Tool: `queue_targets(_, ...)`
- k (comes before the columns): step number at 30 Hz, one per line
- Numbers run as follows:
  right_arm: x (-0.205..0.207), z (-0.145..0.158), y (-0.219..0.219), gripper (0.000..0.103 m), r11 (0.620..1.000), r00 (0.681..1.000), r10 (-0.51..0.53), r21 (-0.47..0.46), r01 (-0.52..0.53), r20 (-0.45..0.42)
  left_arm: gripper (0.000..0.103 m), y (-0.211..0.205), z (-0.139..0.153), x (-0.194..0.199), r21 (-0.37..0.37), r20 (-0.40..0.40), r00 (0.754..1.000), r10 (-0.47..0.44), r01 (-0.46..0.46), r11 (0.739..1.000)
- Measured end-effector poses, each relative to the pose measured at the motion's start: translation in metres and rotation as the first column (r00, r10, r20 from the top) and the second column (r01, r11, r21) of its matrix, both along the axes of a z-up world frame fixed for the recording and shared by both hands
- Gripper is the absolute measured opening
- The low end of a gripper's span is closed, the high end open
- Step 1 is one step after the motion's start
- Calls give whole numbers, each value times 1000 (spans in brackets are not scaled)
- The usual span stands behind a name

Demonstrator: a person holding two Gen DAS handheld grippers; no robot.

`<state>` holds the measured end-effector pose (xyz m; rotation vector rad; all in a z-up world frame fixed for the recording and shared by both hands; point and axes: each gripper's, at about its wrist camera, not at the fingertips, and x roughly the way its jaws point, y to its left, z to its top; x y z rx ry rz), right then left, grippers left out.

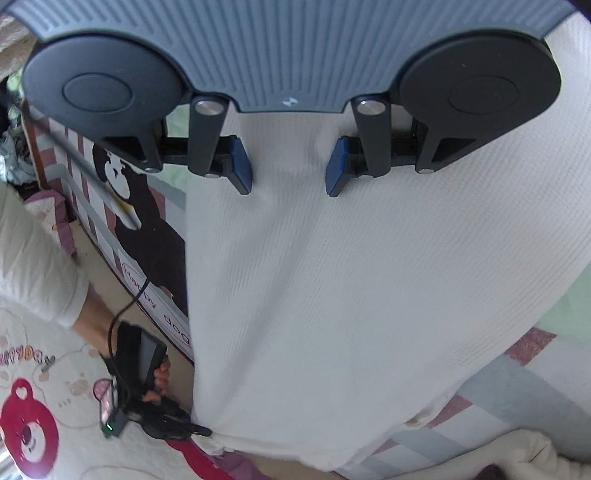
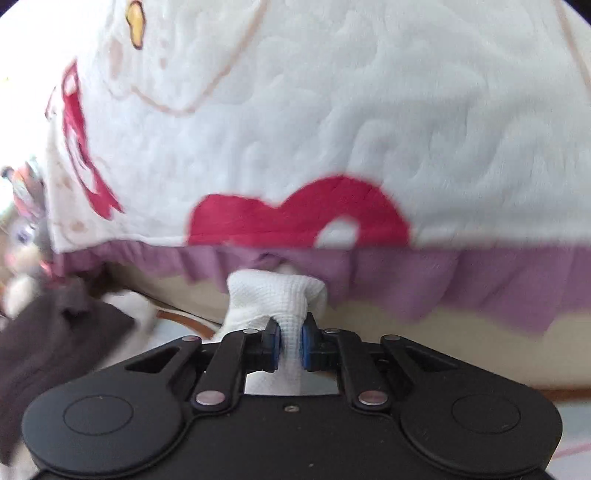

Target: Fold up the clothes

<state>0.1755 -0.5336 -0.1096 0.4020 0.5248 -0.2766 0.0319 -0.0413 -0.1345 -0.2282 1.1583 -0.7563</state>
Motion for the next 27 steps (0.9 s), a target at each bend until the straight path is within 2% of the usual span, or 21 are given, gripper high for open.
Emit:
queue_targets(3,9,-1,9,24,997,989,-43,-64,34,-143,44,-2,3,0,17,6,1000,-4,3,1000)
queue_targets(5,3,2,22,32,992,978,-101,-92,86,-184,44,-2,6,0,38,16,1000,-3,3,999)
queue_targets(6,-7,4,31,37,992,976,-102,-93,86,-192,44,2,10,0,76,37,999,4,-7,997)
queue_targets(7,-18,7,41,45,993,976,-92,-91,75,-197,44,7,13,1,113,59,998,11,-18,993)
queue_targets(8,-29,10,50,47,994,976,-81,-88,64,-202,44,12,17,1,150,82,997,17,-29,988)
queue_targets(11,-78,16,86,47,999,981,47,23,-44,-187,50,26,28,2,257,149,988,29,-67,964)
queue_targets(14,-131,14,125,48,956,967,211,235,-173,-144,51,40,39,3,359,217,976,33,-111,927)
queue_targets(16,-164,14,159,48,932,946,282,282,-229,-162,48,41,36,-3,463,243,970,-13,-104,880)
queue_targets(17,-179,17,180,48,933,933,307,254,-256,-187,48,43,35,-8,460,257,966,1,-123,879)
queue_targets(18,-194,21,202,48,930,915,346,205,-305,-207,48,46,36,-12,448,262,965,10,-131,884)
queue_targets(19,-209,25,219,48,912,891,401,181,-368,-212,50,47,35,-15,467,266,964,-1,-128,875)
queue_targets(20,-221,27,232,48,882,860,465,194,-429,-211,50,47,34,-18,485,270,963,-12,-125,865)
queue_targets(23,-246,24,257,48,772,742,624,340,-538,-244,50,54,29,-18,490,250,967,41,-163,856)
queue_targets(25,-258,17,269,48,717,686,682,420,-557,-255,51,61,29,-16,474,236,967,98,-202,857)
queue_targets(27,-270,10,280,48,664,634,729,494,-562,-259,51,67,33,-18,507,254,960,118,-236,829)
